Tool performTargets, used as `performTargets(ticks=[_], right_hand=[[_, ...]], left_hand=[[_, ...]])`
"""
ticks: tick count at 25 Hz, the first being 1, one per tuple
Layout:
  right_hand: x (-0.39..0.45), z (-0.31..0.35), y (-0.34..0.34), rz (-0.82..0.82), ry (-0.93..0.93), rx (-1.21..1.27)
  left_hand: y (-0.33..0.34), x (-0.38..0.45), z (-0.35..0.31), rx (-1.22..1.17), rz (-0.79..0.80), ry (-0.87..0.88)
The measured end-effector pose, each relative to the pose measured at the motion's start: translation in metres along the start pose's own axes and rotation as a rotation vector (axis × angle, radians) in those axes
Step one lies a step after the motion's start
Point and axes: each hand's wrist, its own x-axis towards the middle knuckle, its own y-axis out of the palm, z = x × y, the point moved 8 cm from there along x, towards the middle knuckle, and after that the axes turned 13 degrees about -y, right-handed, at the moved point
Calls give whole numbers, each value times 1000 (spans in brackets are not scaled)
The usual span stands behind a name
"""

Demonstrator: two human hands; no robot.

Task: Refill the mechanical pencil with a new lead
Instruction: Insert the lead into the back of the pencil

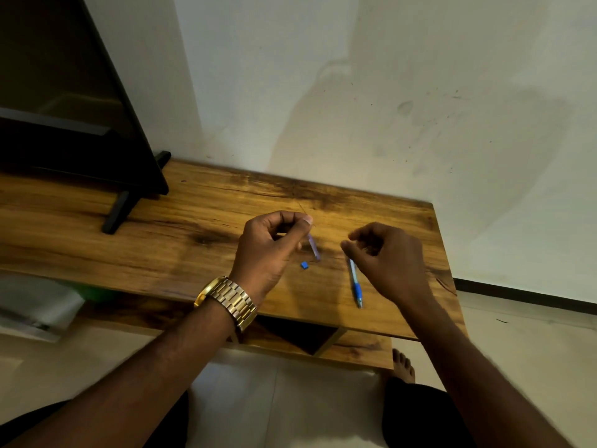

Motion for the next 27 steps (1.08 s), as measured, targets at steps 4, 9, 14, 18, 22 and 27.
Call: performTargets(ticks=[4, 9, 14, 18, 22, 27], right_hand=[[-7, -57, 22, 314, 257, -238], [-2, -54, 50, 294, 222, -320], [0, -5, 40, 177, 60, 11], [-13, 50, 26, 147, -133, 286], [-18, 59, 19, 131, -156, 272], [-18, 55, 17, 142, -143, 269]], left_hand=[[-9, 3, 8, -67, -26, -84], [-12, 2, 10, -107, -7, -144], [-17, 2, 4, -129, -5, -146], [-15, -2, -4, -131, 16, -101], [-1, -8, -12, -128, 84, -39], [7, -11, -10, -161, 106, -33]])
